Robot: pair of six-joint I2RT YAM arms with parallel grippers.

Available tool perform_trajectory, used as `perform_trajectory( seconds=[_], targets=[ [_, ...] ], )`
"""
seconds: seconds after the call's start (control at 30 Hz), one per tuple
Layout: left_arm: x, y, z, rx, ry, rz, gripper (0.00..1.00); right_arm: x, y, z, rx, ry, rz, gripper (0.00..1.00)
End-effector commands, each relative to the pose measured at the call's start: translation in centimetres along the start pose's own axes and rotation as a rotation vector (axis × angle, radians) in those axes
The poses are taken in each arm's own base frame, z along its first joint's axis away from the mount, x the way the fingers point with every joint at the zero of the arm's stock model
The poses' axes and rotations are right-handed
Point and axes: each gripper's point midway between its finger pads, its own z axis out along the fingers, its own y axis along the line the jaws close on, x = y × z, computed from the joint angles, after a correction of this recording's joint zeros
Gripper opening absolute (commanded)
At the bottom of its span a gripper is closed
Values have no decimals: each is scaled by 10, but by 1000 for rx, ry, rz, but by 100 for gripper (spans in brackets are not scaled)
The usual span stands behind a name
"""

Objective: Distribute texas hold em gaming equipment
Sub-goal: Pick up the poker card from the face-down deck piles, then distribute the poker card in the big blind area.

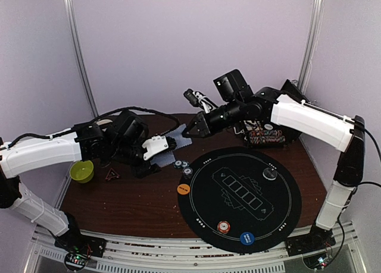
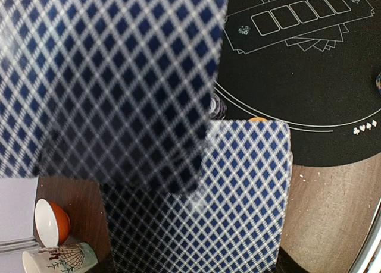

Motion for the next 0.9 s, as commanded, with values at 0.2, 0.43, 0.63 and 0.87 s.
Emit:
perform_trajectory(
  seconds=[0.2, 0.43, 0.63, 0.87],
  targets=[
    [-10, 3, -5, -10, -55, -24, 60, -24, -34, -84, 65, -88, 12, 0],
    [-8, 4, -7, -22, -55, -32, 60, 59, -130, -107, 313, 208, 91, 0],
    [-5, 4, -8, -29, -60, -34, 60, 123, -149, -74, 214, 431, 76, 0],
    [-4, 1, -6, -14, -55, -44, 60, 150, -172, -36, 131, 525, 93, 0]
  ],
)
